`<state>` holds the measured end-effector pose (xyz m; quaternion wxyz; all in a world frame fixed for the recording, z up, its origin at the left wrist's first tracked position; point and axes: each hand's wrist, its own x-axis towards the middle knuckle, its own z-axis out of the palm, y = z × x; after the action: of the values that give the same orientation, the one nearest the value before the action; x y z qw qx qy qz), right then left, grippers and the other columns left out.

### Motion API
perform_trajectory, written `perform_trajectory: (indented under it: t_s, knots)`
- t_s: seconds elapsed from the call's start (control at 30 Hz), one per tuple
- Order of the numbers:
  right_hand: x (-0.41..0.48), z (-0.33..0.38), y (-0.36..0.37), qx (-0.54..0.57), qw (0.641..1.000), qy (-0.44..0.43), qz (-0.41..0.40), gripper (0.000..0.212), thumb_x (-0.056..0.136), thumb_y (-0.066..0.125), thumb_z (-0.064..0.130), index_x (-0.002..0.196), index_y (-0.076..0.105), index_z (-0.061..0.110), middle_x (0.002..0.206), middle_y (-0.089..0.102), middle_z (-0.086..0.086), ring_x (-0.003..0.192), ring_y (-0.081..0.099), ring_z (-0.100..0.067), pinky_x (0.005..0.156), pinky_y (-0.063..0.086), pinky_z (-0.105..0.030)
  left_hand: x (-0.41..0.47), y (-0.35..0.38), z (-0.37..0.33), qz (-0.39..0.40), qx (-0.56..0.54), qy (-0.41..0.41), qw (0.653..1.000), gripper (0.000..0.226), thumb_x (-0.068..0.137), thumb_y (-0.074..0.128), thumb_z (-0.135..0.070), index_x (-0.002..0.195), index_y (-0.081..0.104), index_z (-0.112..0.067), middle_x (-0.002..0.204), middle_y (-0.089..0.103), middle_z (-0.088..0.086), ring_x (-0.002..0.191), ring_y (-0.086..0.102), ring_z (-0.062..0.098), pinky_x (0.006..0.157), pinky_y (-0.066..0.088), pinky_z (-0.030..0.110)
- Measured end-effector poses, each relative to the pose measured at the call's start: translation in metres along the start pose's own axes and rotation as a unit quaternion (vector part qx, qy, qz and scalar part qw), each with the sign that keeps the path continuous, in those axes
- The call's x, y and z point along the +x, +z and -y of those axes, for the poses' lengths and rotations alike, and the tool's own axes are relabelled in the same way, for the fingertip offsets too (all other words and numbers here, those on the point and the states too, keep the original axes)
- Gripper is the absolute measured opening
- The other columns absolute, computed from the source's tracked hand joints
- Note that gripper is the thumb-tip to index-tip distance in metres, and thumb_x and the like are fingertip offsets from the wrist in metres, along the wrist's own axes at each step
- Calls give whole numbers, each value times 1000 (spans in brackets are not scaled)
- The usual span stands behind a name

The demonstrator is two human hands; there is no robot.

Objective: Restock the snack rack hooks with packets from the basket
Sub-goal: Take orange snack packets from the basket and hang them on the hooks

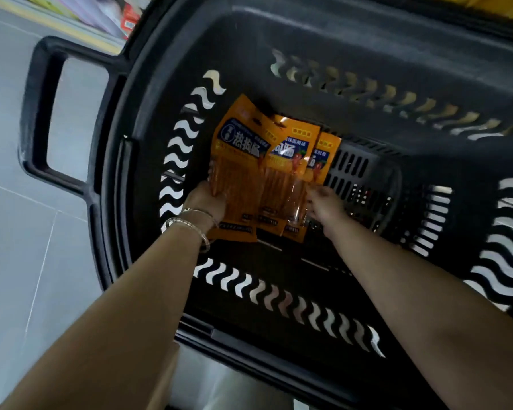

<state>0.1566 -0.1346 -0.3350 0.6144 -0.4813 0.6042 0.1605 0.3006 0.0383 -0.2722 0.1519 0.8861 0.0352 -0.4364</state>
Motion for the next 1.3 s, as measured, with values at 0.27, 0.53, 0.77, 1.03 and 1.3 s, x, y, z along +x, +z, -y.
perform_trajectory:
  t_s: [0.27, 0.53, 0.77, 1.03, 1.3]
  knots:
    - [26, 0, 48, -19, 999, -1, -28, 29, 86, 65, 41, 101, 54, 19, 112, 62, -6, 98, 58, -21, 88, 47, -34, 3, 0, 2, 3, 6, 14, 1000, 36, 94, 48, -29, 126, 53, -14, 118, 61, 11, 102, 57, 27, 78, 37, 26]
    - [-43, 4, 12, 30, 998, -30, -45, 21, 89, 63, 19, 104, 50, 12, 96, 60, -8, 77, 60, -20, 69, 52, -36, -27, -10, -18, 10, -34, 28, 999, 45, 89, 47, -52, 102, 63, -13, 87, 67, 2, 77, 62, 20, 70, 50, 30]
    - [-149, 22, -66, 62, 983, -126, -116, 24, 92, 57, 26, 115, 59, 21, 107, 64, -3, 102, 61, -24, 93, 47, -35, -124, -43, -58, -18, -54, 145, 988, 32, 85, 55, -55, 88, 58, -23, 74, 61, -8, 68, 58, 9, 57, 44, 22]
    - [-269, 12, -158, 63, 917, -336, -206, 30, 99, 46, 27, 122, 55, 11, 107, 58, 3, 103, 51, -16, 90, 39, -29, -241, -53, -101, 45, -230, 247, 940, 24, 88, 54, -2, 93, 55, -25, 88, 62, -2, 87, 61, 22, 88, 51, 46]
    - [-373, 1, -310, 164, 834, -458, -261, 13, 99, 46, 22, 102, 60, 21, 97, 60, 10, 85, 51, 13, 80, 35, 0, -399, 2, -202, -12, -286, 374, 882, 34, 93, 51, -43, 121, 58, -25, 114, 60, -8, 104, 60, 4, 84, 39, 14]
